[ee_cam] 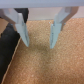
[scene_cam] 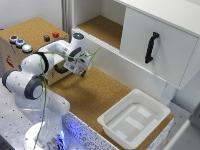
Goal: Push the drawer
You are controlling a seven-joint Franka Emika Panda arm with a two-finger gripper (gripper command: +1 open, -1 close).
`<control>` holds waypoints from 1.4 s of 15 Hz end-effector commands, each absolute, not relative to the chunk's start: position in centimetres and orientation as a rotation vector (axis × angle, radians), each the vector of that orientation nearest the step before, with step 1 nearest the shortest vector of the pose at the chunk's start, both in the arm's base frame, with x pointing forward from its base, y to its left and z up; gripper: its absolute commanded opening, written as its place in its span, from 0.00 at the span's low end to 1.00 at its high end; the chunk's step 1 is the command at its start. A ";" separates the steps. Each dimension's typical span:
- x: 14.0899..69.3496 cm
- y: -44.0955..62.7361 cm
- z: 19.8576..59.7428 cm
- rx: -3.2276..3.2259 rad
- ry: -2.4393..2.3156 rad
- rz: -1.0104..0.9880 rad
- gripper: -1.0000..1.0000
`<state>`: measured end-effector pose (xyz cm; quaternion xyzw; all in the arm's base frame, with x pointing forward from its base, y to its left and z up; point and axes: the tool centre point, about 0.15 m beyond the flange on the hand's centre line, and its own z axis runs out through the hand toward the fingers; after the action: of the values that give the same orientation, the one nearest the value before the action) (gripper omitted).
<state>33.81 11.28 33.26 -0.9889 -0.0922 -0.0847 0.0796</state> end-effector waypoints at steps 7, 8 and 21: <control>36.6 18.2 32.8 -2.982 -0.299 -0.067 0.00; 36.4 18.8 32.8 -2.987 -0.306 -0.061 0.00; 34.6 29.6 32.8 -2.949 -0.378 -0.052 0.00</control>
<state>33.77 24.05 32.92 -0.9864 -0.1227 -0.0443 0.1001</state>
